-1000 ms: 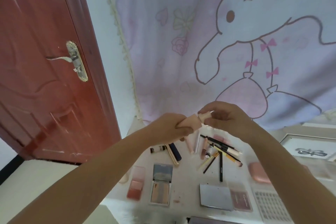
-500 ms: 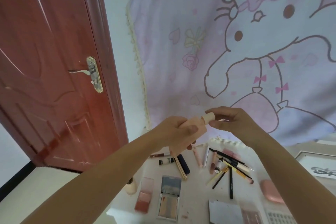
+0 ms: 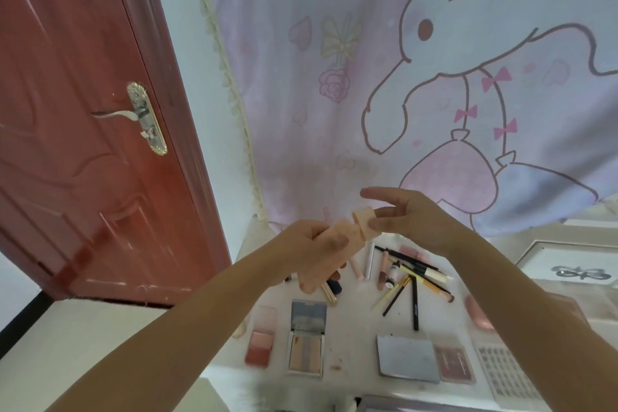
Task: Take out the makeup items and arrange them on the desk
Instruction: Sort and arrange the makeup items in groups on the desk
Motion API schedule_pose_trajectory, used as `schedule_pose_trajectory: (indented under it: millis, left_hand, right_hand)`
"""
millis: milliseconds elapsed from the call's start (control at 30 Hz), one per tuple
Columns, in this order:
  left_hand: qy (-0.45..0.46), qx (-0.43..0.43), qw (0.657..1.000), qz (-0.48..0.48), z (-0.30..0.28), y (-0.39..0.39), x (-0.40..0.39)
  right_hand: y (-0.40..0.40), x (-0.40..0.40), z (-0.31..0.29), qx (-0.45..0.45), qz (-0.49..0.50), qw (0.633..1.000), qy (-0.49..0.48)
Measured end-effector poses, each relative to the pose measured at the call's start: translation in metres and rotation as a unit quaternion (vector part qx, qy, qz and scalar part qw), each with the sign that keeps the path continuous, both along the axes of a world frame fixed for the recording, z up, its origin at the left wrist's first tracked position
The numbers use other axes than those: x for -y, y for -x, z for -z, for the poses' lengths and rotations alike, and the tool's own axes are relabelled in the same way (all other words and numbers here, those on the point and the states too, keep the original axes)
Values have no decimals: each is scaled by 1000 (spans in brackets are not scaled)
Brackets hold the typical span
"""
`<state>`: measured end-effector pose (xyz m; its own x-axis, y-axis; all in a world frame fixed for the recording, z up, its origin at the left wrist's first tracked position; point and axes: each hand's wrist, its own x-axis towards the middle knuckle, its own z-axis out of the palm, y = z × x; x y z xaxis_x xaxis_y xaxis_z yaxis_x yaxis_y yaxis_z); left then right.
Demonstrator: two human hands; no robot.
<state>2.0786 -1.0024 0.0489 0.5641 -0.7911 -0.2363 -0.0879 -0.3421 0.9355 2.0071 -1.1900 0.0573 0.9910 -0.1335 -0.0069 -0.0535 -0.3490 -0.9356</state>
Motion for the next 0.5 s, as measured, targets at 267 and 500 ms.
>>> schedule_pose_trajectory:
  millis: [267, 500]
  left_hand:
    - [-56, -147, 987, -18, 76, 14, 2]
    - [-189, -211, 958, -54, 160, 39, 13]
  right_hand:
    - [6, 0, 68, -160, -2, 983, -87]
    - [-1, -7, 162, -322, 20, 946, 26]
